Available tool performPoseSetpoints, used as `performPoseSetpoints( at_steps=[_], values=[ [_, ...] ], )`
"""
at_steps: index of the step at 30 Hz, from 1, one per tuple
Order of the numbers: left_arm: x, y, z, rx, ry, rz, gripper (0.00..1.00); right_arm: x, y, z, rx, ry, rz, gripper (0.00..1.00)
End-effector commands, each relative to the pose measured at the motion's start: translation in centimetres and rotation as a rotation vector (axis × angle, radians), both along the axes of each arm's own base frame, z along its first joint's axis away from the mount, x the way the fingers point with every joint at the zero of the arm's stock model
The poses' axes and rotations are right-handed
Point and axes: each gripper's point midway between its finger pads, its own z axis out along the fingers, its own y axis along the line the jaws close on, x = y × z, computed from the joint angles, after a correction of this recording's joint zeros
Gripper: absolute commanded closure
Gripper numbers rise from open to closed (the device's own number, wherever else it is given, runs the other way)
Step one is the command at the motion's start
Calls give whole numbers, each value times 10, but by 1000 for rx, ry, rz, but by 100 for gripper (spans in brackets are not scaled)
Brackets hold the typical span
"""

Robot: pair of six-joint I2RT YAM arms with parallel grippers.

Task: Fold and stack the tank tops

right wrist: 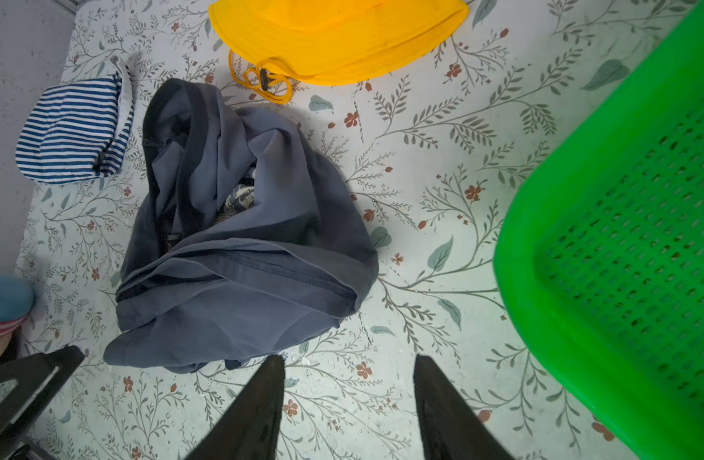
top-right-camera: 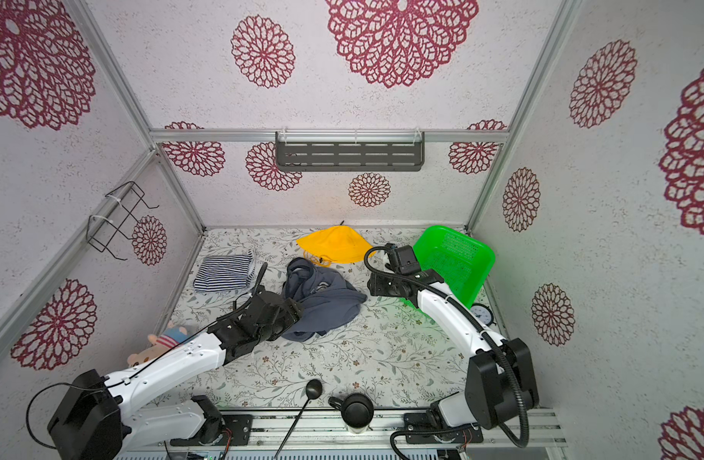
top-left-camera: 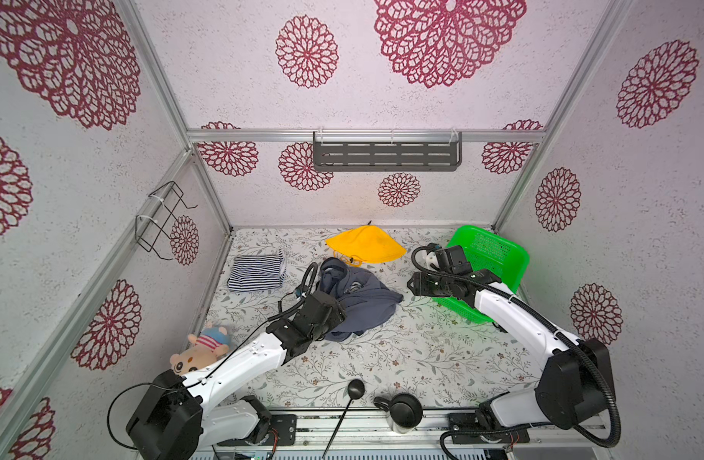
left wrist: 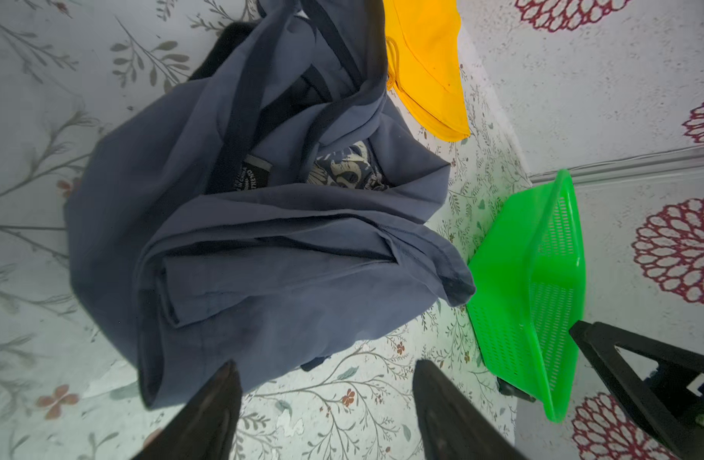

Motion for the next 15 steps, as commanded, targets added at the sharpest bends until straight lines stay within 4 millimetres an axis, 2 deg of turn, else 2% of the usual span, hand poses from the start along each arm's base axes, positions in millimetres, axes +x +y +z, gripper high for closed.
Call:
performPoseSetpoints(
  at_steps=[1, 4, 11, 15],
  values=[
    [-14, 30, -16, 43, 48, 132, 27, 0, -5, 11, 11, -38, 12, 45],
    [-19, 33, -28, 14, 60, 159, 26, 1, -7, 8, 17, -33, 10, 45],
    [-9, 26, -40, 43, 69, 142, 24, 3, -3, 1, 40, -16, 16, 44],
    [-4, 19, -50, 16, 77, 135, 32, 1, -4, 0, 39, -15, 13, 43]
  ],
)
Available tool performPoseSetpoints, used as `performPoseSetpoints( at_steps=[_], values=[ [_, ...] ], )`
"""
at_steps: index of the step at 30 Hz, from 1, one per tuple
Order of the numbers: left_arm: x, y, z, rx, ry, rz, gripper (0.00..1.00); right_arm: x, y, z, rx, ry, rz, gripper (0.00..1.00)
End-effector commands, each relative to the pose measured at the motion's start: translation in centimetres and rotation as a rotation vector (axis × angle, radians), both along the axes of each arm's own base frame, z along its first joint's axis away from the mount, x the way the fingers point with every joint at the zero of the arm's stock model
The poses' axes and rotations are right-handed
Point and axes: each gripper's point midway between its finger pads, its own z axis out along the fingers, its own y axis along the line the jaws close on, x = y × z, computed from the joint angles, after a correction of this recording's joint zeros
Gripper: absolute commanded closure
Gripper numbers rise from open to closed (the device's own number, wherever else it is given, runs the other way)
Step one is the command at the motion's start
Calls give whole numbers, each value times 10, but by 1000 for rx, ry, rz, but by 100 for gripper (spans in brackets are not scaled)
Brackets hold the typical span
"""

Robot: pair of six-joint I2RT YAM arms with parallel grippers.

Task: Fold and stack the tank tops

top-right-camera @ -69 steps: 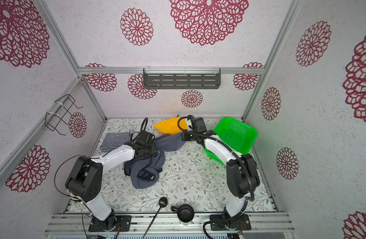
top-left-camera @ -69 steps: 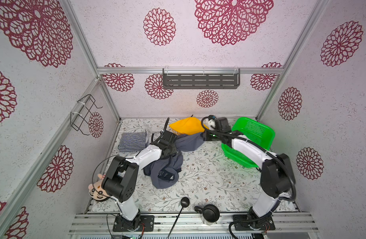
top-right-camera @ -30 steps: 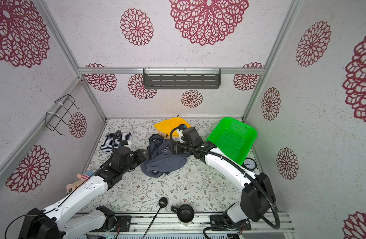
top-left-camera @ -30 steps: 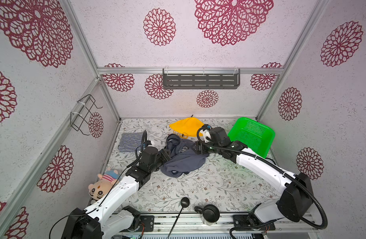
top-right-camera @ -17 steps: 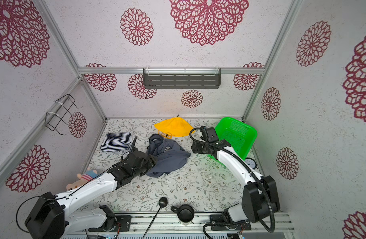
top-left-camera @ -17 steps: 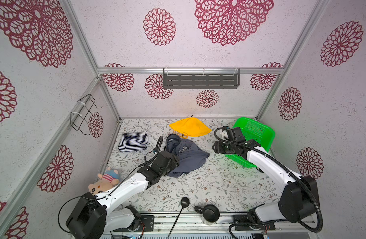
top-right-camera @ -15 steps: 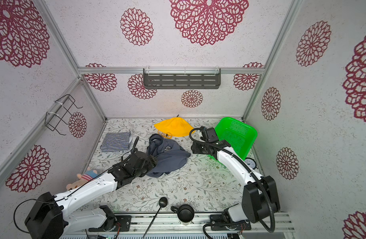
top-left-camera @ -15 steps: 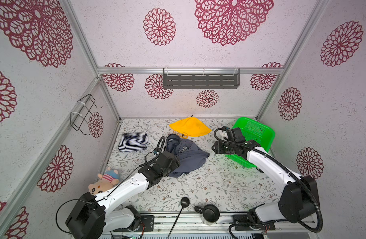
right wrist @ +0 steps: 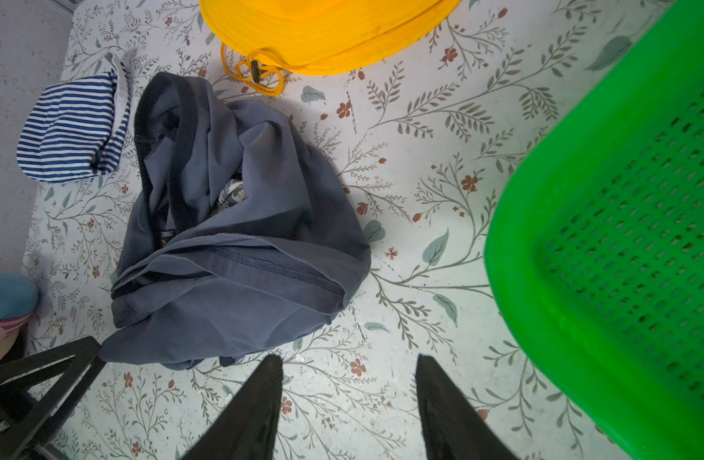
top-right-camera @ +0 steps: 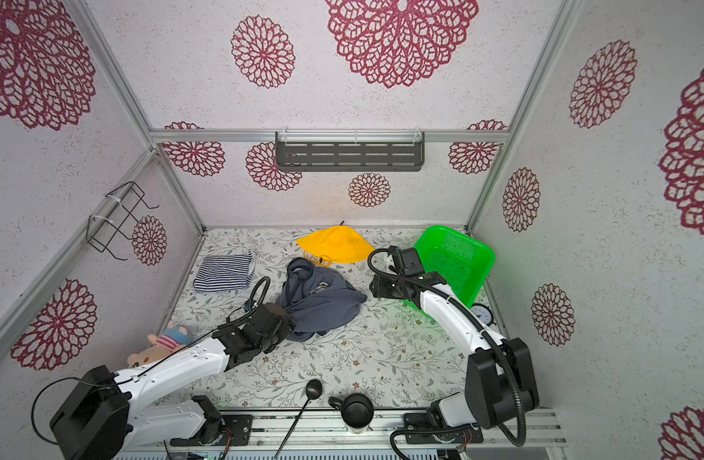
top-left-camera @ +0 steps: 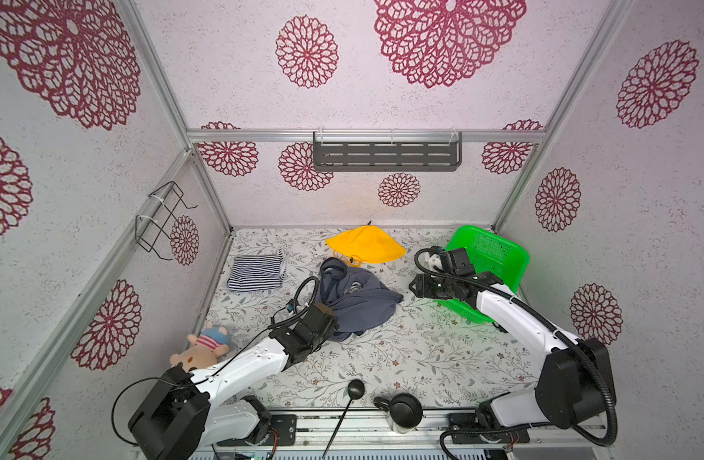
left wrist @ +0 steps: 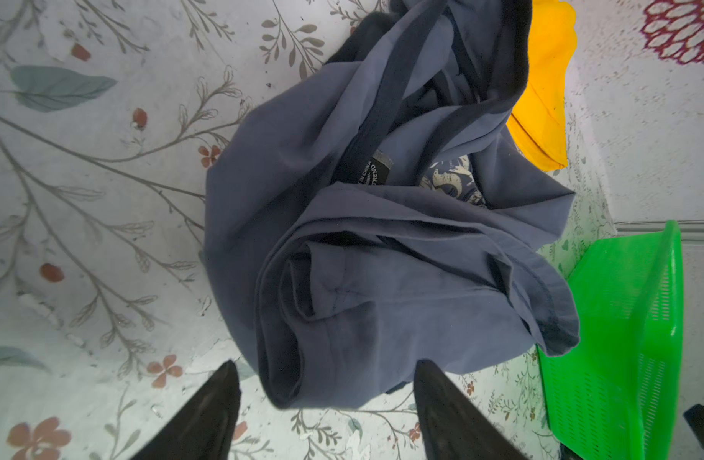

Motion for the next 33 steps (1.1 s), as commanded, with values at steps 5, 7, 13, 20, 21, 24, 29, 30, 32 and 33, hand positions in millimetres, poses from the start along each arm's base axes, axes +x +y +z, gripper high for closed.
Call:
performPoseSetpoints(
  at_steps=[5, 7, 13, 20, 21, 24, 29, 30, 32, 33],
  values=[
    [16, -11, -1, -44, -28, -2, 55, 1, 5, -3, 30, -1, 16, 36],
    [18, -12, 0, -40, -31, -9, 65, 0, 9, -8, 45, 15, 26, 33],
    [20, -9, 10, -12, -43, -26, 97, -11, 26, -32, 88, 90, 102, 33],
    [22, -10, 20, 17, -49, -59, 100, 12, 40, -53, 91, 90, 114, 40],
    [22, -9, 21, 20, -50, -62, 100, 16, 42, -55, 88, 91, 116, 41],
    [21, -8, 24, 26, -54, -67, 100, 25, 49, -65, 83, 101, 125, 44],
    [20, -3, 28, 49, -54, -88, 100, 37, 54, -70, 67, 85, 130, 94],
    [22, -3, 31, 56, -56, -98, 100, 40, 53, -68, 57, 79, 130, 100],
    [27, 4, 43, 99, -61, -136, 100, 44, 51, -55, 37, 44, 130, 100],
    [31, 8, 52, 123, -71, -154, 100, 47, 50, -46, 31, 23, 129, 100]
  ],
)
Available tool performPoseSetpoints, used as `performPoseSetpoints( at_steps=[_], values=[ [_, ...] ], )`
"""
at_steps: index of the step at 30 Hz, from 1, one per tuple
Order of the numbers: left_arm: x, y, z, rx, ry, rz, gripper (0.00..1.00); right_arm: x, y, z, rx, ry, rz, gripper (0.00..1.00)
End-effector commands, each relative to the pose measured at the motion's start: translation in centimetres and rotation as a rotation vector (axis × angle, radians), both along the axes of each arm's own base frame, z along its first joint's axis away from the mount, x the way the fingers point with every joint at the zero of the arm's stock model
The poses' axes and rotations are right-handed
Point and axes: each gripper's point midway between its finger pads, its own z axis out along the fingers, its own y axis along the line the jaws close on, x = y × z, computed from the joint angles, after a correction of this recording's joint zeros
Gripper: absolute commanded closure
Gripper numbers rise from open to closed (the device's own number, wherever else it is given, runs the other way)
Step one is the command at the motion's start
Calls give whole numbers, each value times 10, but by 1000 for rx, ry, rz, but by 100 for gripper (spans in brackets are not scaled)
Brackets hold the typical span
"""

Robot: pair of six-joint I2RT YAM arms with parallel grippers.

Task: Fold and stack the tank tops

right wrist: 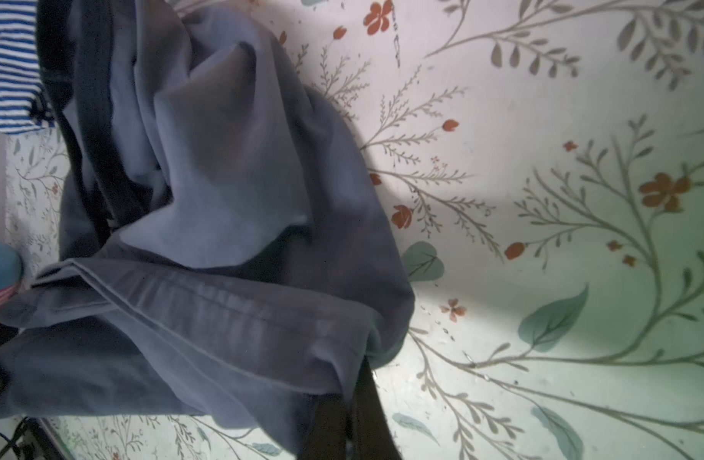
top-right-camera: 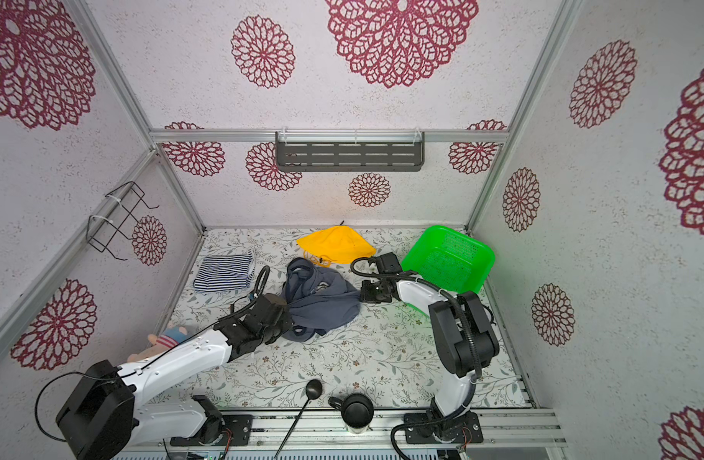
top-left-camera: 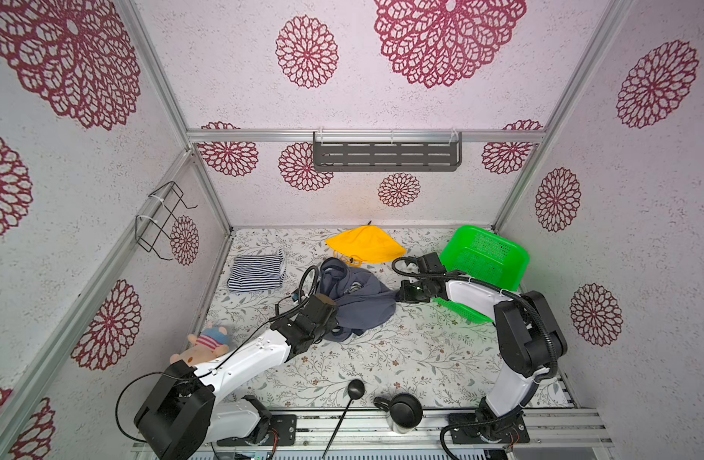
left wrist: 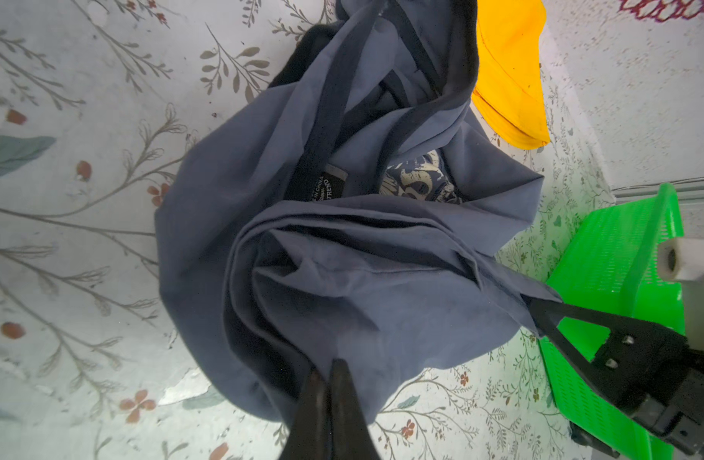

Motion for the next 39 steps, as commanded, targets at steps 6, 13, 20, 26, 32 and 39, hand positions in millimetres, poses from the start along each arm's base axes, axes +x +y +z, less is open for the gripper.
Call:
performPoseSetpoints(
  at_steps=[6, 13, 20, 26, 32, 39],
  values=[
    [68, 55, 142, 349, -217, -145, 100, 45, -4, 144, -3, -392, 8, 100],
    [116, 89, 313, 547, -518, -134, 100, 55, -11, 273, 53, -788, -24, 100],
    [88, 91, 451, 652, -842, -172, 100, 10, -35, 389, 110, -1167, -61, 100],
    [16, 97, 519, 620, -1091, -195, 100, -56, -59, 463, 160, -1359, -62, 100],
    [-44, 102, 547, 521, -1245, -200, 100, -102, -68, 490, 242, -1402, -36, 100],
    [11, 107, 499, 565, -1030, -215, 100, -66, -58, 473, 151, -1262, -22, 100]
  ],
)
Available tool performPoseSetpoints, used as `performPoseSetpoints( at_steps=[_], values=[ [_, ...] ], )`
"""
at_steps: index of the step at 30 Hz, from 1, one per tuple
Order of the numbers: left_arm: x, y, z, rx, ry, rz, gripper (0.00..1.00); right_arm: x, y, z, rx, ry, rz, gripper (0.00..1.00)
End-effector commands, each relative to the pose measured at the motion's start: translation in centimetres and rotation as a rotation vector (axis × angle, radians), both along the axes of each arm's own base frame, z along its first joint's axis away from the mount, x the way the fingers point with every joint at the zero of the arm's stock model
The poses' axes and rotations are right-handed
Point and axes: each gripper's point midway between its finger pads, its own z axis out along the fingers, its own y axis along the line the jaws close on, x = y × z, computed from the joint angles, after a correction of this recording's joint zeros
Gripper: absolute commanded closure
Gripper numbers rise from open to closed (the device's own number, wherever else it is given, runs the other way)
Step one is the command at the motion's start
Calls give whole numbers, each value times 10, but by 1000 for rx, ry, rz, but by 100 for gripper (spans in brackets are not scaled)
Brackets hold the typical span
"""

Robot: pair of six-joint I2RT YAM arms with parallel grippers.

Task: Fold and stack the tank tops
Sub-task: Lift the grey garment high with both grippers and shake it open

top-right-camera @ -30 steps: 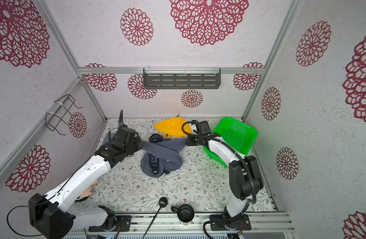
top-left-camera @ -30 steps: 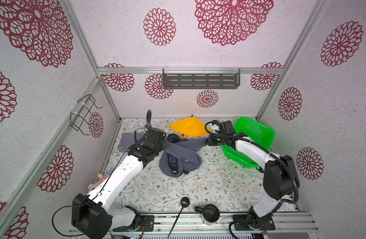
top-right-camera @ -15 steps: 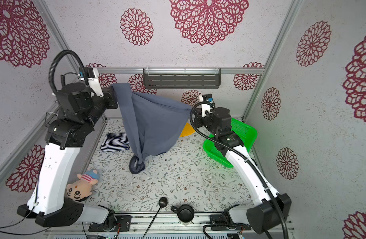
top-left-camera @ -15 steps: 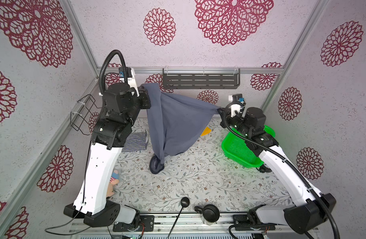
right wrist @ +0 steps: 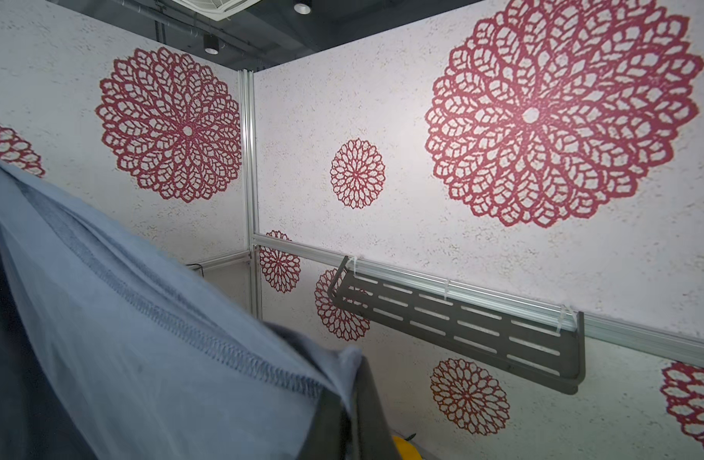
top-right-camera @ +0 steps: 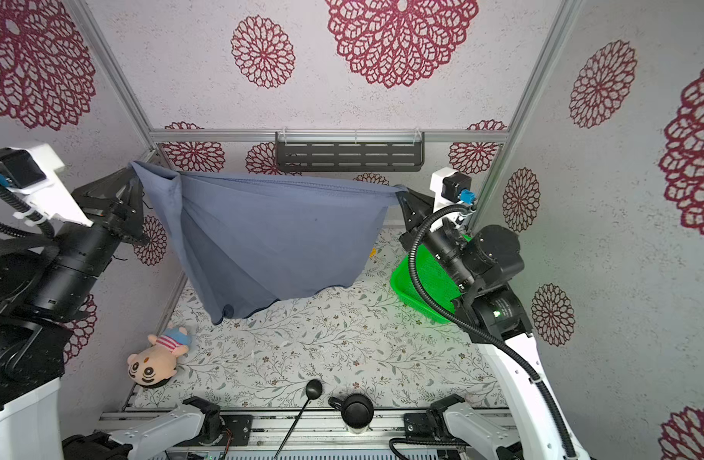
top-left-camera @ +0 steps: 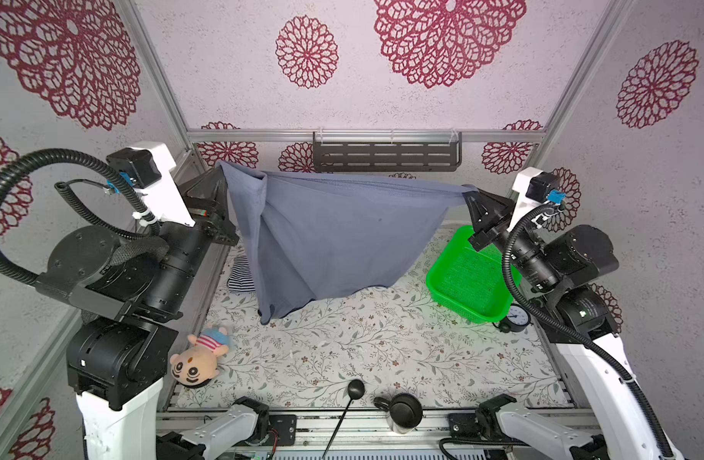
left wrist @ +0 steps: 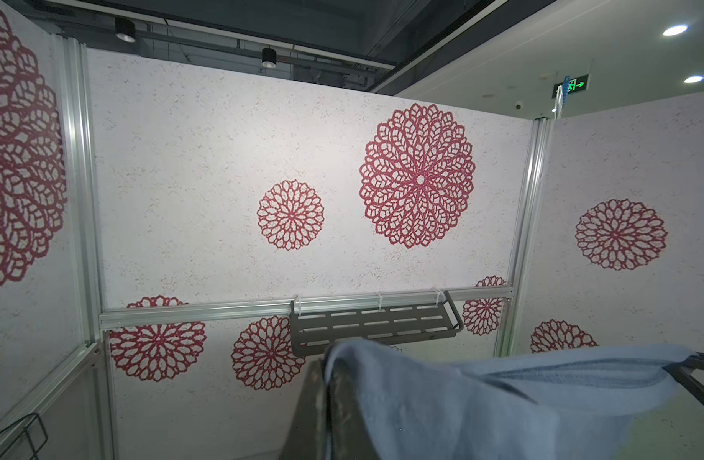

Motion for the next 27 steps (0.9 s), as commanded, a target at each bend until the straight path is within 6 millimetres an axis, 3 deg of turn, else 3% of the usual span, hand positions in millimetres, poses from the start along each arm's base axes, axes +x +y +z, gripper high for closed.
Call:
performPoseSetpoints(
  at_steps=[1, 7, 12, 16, 20, 23, 27],
  values=[
    [72, -1, -56, 30, 207, 38, 100, 36, 8, -25, -78, 121, -37, 100],
    [158, 25, -112, -84, 353, 15, 100, 105, 28, -61, -132, 270, 1, 100],
    [208, 45, -122, -172, 349, -3, 100, 164, 35, -71, -24, 352, 115, 100],
    [229, 44, -107, -198, 295, -65, 100, 201, 35, -58, 42, 311, 141, 100],
    [236, 44, -78, -257, 199, -160, 100, 222, 31, -34, 107, 215, 170, 100],
    [229, 42, -47, -271, 119, -206, 100, 216, 24, -7, 140, 130, 191, 100],
    [196, 32, 1, -270, -5, -282, 100, 186, 11, 31, 123, 9, 174, 100]
  ],
)
